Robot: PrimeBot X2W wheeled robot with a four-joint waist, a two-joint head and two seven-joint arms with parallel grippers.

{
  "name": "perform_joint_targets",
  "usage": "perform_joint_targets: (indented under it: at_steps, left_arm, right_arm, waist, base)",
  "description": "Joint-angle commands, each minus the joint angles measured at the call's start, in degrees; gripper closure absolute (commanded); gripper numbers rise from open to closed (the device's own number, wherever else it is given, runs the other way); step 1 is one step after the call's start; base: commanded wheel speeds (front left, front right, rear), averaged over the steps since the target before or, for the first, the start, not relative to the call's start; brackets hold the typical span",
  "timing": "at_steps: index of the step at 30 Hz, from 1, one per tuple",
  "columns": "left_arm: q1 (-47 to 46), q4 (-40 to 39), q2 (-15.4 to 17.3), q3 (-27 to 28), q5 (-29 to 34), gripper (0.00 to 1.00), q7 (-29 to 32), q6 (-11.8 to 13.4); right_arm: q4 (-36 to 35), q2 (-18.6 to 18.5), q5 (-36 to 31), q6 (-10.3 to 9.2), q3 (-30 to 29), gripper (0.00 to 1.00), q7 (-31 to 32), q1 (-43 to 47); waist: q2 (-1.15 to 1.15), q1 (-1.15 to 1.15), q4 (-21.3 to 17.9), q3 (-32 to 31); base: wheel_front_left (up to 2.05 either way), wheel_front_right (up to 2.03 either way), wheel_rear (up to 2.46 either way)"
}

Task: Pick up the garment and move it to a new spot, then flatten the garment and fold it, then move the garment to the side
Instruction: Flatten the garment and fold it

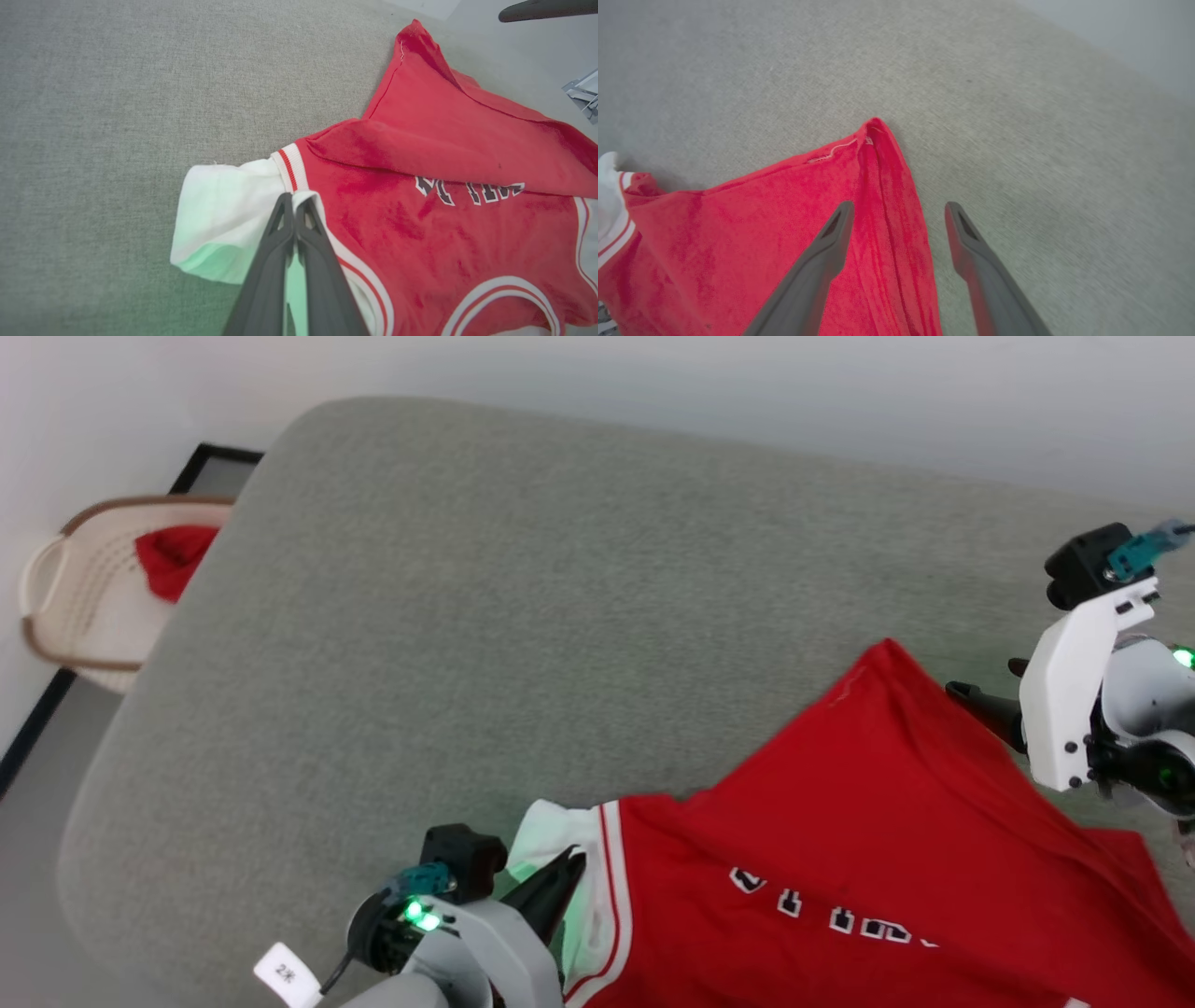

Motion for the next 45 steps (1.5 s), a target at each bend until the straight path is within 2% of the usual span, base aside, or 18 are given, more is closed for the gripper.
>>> perform_joint_targets:
  at_steps: [1,9,21,22,23,29,34,39,45]
  left_arm:
    - [-0.88,0.59,-0.66,-0.14,0.32,1.00,-0.32,-0.51]
    - [-2.92,3.79,-4.04,-1.06,0.82,1.00,-1.04,-2.38]
    - [-4.25,7.29,-6.70,-1.63,0.87,1.00,-1.83,-4.25]
    - [-4.37,7.48,-6.88,-1.64,0.78,1.00,-1.82,-4.28]
    - [-4.48,7.70,-7.02,-1.64,0.74,1.00,-1.84,-4.39]
    - [-4.79,8.76,-7.14,-1.54,0.44,1.00,-1.93,-4.67]
    - [-6.00,8.09,-5.43,-1.00,-0.01,1.00,-0.55,-5.02]
    - [-9.26,5.39,-1.13,-0.18,-0.41,1.00,3.81,-5.07]
    - [-17.38,2.60,5.25,0.84,0.84,1.00,11.66,-5.53]
  right_arm:
    - [1.88,-0.31,1.01,0.02,1.60,0.00,0.20,-1.68]
    - [12.94,-0.53,2.70,0.02,8.82,0.00,1.13,-8.78]
    - [22.82,0.10,6.12,0.02,18.32,0.00,4.28,-11.78]
    - [23.24,0.09,6.59,0.02,19.17,0.75,4.83,-11.81]
    - [23.17,0.11,7.13,0.03,20.36,1.00,5.54,-11.77]
    - [23.56,-1.83,9.04,0.02,23.40,1.00,5.21,-14.69]
    - [24.65,-1.76,10.61,-0.02,23.55,1.00,3.24,-18.64]
    - [25.37,-0.86,11.52,-0.01,23.92,1.00,0.82,-22.20]
    - [26.10,-0.49,12.38,-0.01,24.03,1.00,-2.95,-25.72]
  waist:
    - [0.00,0.00,3.19,2.42]
    - [0.00,0.00,6.59,4.30]
    - [0.00,0.00,9.17,5.69]
    - [0.00,0.00,9.28,5.71]
    - [0.00,0.00,9.35,5.74]
    - [0.00,0.00,9.09,5.45]
    - [0.00,0.00,7.80,4.08]
    - [0.00,0.00,5.87,1.39]
    - [0.00,0.00,3.17,-2.69]
  base:
    - [0.00,0.00,0.00]
    - [0.00,0.00,0.00]
    - [0.00,0.00,0.00]
    - [0.00,0.00,0.00]
    - [0.00,0.00,0.00]
    - [0.00,0.00,0.00]
    - [0.00,0.00,0.00]
    - [0.00,0.00,0.00]
    - [0.00,0.00,0.00]
